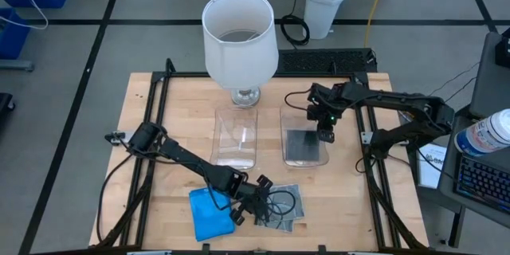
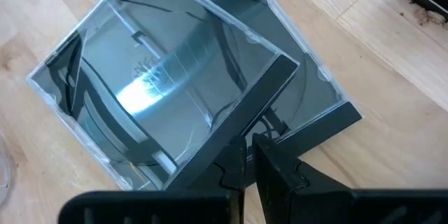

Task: Pick & place jewel cases by type
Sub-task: Put the blue CD case into the left transparent bin

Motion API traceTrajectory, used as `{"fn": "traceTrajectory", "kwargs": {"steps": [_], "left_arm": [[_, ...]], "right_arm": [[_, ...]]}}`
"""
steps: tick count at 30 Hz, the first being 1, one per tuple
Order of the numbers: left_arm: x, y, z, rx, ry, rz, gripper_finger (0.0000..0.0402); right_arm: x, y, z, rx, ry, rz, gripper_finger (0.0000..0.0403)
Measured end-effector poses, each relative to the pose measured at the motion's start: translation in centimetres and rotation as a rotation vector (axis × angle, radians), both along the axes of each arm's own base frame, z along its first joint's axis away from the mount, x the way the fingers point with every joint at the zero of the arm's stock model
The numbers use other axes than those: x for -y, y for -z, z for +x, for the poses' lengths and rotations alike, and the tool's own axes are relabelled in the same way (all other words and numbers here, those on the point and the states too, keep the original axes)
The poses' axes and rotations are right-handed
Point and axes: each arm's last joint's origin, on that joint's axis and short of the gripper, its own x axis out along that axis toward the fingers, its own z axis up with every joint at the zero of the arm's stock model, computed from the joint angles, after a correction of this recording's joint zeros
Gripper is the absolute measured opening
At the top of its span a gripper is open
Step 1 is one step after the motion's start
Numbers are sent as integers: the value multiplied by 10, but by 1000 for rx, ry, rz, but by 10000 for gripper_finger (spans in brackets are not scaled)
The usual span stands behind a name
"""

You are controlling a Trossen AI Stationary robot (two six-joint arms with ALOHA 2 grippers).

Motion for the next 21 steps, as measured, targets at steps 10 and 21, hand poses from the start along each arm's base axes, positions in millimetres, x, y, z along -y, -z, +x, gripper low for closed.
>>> {"fn": "traceTrajectory", "kwargs": {"steps": [10,21], "left_arm": [[0,0,0,5,-9,12,35],[5,-107,-67,88,-209,96,35]], "right_arm": [[-11,-44,22,61,-80,-197,127],[-94,-145,27,448,-154,-271,9]]}}
